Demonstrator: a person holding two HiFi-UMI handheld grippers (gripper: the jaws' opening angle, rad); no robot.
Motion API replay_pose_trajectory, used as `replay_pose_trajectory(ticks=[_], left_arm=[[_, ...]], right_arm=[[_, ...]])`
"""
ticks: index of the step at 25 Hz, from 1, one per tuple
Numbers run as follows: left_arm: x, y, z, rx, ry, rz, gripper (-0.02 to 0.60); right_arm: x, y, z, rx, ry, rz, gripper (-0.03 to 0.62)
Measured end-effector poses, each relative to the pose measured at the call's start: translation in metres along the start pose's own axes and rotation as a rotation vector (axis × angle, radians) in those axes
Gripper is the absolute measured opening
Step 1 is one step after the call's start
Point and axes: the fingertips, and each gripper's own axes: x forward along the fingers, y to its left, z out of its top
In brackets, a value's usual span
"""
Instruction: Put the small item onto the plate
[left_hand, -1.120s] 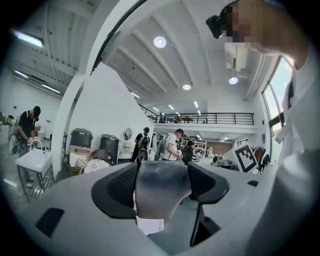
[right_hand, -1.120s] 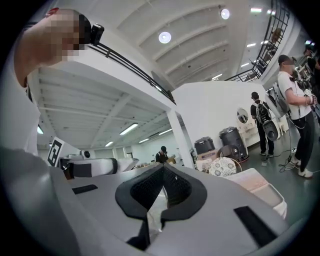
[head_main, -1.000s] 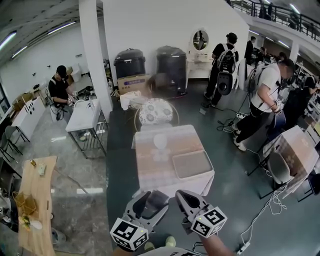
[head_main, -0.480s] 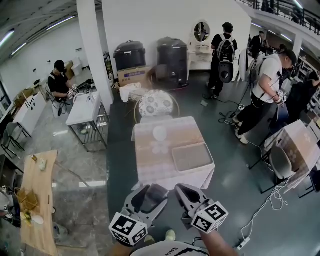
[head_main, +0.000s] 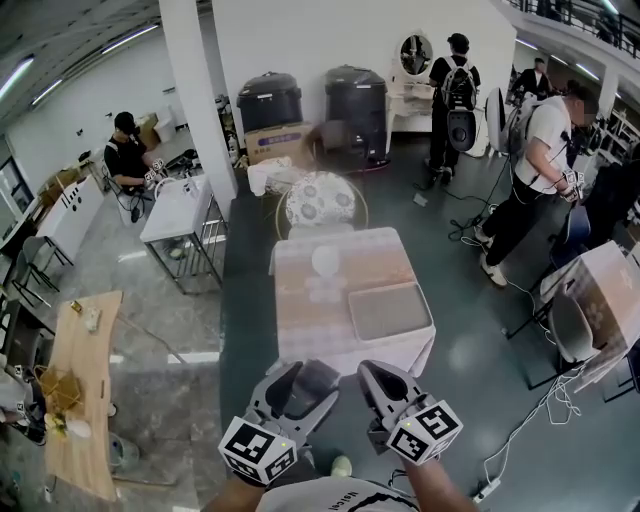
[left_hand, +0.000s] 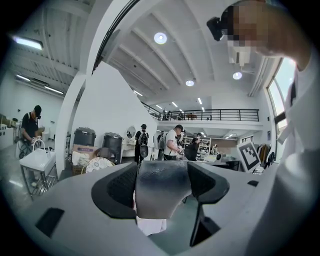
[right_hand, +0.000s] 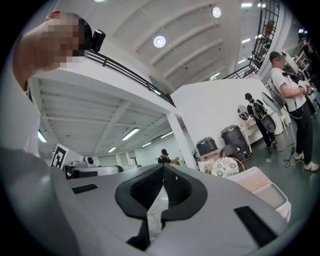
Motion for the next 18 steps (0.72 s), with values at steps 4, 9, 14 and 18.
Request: replay_pose_trajectory(ticks=[4,9,14,18], left_arm=[[0.010,0.005,0.000,0.000,0.005,-0.001,0.308],[0.027,0.021,-0.002,0.001,0.006,-0.003,0.308],[0.047,0.047,-0.001,-0.007,0.010,-0.010,0.308],[0.069,0.082,0.001,-0.011,0.019,-0.018,0.308]], right_arm=[[0.004,-0.010,-0.002,0.009,0.004,-0.008,0.015],[0.019,-0.027,-0.004,0.006,0.021,-0.021,0.015],[0.045,-0.043,-0.003,0.009,0.026,-0.035,0.015],[0.079,-0.062,-0.004,0.007,0.037,-0.054,0.015]])
